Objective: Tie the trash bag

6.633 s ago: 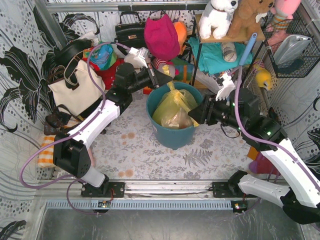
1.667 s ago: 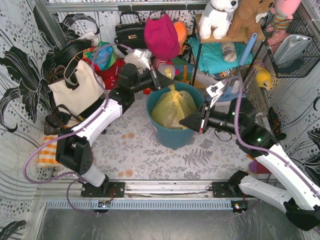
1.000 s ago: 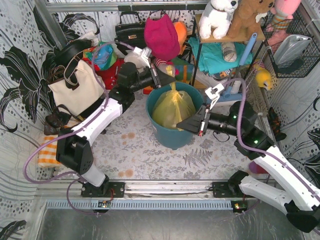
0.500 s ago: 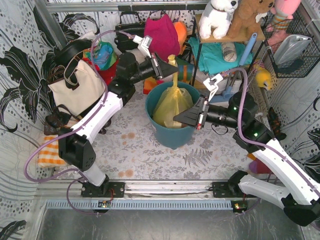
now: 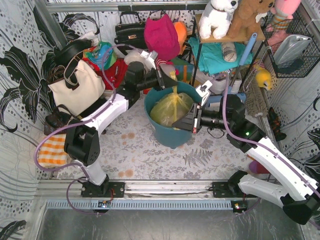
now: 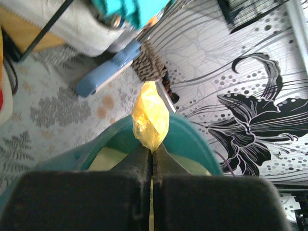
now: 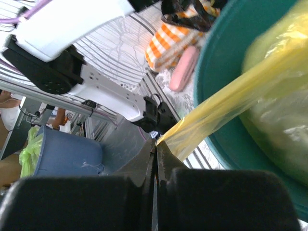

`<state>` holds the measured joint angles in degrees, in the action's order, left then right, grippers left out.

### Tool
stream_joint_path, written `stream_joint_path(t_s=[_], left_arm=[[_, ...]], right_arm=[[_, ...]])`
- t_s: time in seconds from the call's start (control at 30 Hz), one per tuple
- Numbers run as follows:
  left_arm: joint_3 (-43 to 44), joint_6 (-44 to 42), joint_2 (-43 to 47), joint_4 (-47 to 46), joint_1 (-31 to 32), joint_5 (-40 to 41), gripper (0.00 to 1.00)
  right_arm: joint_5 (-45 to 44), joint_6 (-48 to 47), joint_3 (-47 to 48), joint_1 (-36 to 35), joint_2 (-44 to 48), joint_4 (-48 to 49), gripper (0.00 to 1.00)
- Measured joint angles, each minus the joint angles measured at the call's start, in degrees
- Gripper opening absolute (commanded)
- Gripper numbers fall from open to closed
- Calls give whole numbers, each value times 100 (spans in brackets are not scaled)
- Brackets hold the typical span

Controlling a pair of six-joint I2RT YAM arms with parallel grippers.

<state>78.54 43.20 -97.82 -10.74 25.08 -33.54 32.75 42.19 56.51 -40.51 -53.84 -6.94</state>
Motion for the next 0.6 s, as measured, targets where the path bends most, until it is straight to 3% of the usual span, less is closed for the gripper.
stream_joint_path(t_s=[0.17, 0.27, 0.53, 0.6], left_arm=[[903, -151, 28, 348, 2, 4, 0], [986, -214, 310, 341, 4, 50, 0], [212, -254, 518, 234, 4, 389, 1], [9, -256, 516, 409, 4, 514, 6]], right_arm=[[4, -133, 850, 0, -120, -188, 0], [22, -127, 1005, 0, 0, -125, 0], [24, 92, -44, 0, 400, 55, 0], [22, 197, -343, 0, 420, 48, 0]])
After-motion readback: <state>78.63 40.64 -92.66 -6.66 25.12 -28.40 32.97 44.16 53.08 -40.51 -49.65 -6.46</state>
